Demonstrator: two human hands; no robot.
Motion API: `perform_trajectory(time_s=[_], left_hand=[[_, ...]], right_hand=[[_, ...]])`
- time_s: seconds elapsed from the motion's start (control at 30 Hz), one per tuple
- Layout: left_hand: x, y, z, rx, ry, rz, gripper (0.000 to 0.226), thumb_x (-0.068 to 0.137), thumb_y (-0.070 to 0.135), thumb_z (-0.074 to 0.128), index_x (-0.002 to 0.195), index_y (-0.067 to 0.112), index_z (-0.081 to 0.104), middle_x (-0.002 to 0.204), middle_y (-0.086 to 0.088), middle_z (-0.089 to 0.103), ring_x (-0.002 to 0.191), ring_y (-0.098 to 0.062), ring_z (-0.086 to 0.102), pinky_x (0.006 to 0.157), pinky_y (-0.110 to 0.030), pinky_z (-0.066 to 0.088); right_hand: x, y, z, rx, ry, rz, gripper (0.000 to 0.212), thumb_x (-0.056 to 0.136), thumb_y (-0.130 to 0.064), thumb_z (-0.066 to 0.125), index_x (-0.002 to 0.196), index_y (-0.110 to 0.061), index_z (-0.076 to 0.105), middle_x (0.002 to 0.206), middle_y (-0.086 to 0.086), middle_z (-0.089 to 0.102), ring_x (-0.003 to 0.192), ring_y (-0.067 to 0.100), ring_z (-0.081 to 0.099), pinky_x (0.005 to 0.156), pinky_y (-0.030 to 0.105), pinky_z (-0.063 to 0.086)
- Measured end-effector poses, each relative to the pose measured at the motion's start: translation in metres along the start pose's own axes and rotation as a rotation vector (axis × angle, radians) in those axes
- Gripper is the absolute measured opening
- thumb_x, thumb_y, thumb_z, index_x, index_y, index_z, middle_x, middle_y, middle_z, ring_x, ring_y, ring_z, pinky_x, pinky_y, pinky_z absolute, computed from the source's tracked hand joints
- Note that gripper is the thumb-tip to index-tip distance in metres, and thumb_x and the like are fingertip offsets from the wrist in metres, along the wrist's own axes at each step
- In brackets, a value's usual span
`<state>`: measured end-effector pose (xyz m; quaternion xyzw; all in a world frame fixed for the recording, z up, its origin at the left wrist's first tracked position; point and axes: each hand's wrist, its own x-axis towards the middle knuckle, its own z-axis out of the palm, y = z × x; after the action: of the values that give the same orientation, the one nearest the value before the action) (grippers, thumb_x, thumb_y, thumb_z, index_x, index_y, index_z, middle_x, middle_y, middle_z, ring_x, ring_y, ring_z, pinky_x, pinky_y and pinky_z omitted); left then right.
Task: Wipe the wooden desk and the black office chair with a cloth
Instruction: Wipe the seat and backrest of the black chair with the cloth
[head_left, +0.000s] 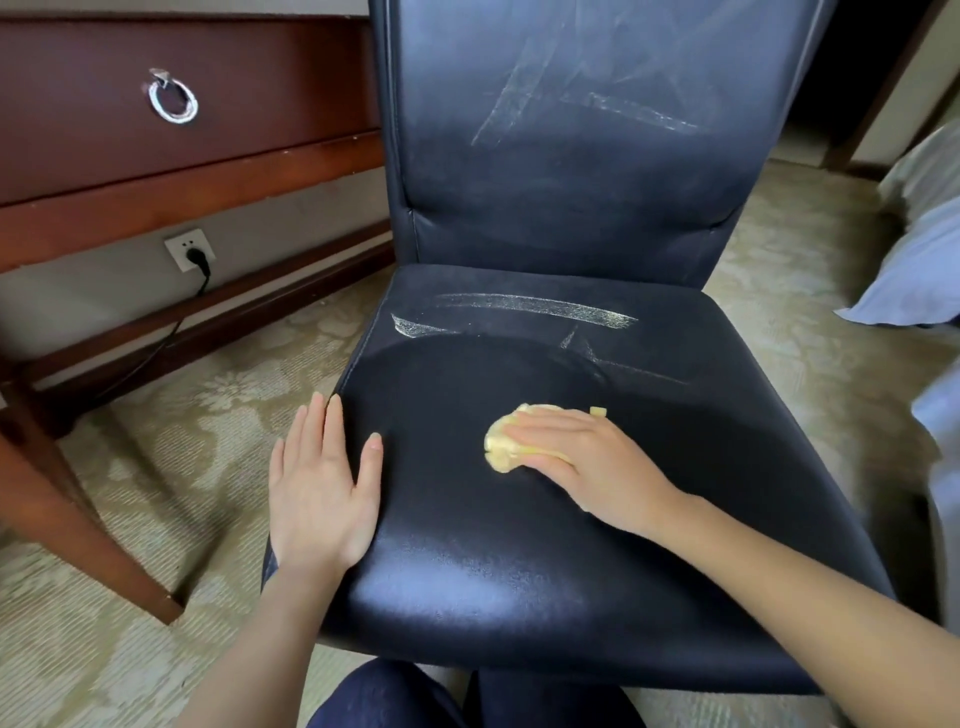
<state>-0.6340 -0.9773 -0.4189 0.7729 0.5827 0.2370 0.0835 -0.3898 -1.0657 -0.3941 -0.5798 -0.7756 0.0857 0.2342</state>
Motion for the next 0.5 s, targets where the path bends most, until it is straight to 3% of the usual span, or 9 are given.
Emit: perform_trajectory(time_s=[0.1,0.27,0.37,0.5], left_hand=[[0.003,0.001,-0.001,0.000,-0.014,0.008,0.058,0.097,0.039,0.036,0.148,0.011,0.029,0.157,-0.007,0.022,0.145,-0.023,0.015,0.118,-0.039,0.012],[0.003,0.001,-0.001,-0.009,-0.012,0.012,0.056,0.097,0.038,0.037,0.146,0.010,0.033,0.156,-0.008,0.025,0.144,-0.023,0.018,0.117,-0.039,0.012],[0.002,0.002,-0.001,-0.012,-0.007,0.018,0.056,0.097,0.037,0.039,0.146,0.009,0.034,0.155,-0.008,0.027,0.144,-0.024,0.020,0.117,-0.040,0.013],[0.001,0.001,0.000,-0.009,0.005,0.033,0.055,0.099,0.038,0.036,0.146,0.009,0.034,0.154,-0.008,0.028,0.144,-0.024,0.020,0.117,-0.039,0.013]], right_hand=[[-0.029,0.033,-0.020,-0.067,0.073,0.215,0.035,0.098,-0.041,0.034,0.114,-0.033,0.065,0.126,-0.025,0.056,0.127,0.005,0.046,0.105,0.037,0.037],[-0.048,0.093,-0.055,-0.135,0.173,0.424,0.028,0.099,-0.035,0.041,0.110,-0.035,0.067,0.125,-0.022,0.059,0.128,0.009,0.048,0.103,0.041,0.041],[-0.041,0.122,-0.068,-0.220,0.169,0.617,0.029,0.100,-0.027,0.045,0.123,-0.031,0.062,0.131,-0.010,0.059,0.127,0.019,0.050,0.102,0.039,0.041],[-0.008,0.128,-0.065,-0.222,0.209,0.833,0.036,0.101,-0.038,0.038,0.130,-0.029,0.057,0.131,0.006,0.059,0.122,0.031,0.049,0.096,0.043,0.038]])
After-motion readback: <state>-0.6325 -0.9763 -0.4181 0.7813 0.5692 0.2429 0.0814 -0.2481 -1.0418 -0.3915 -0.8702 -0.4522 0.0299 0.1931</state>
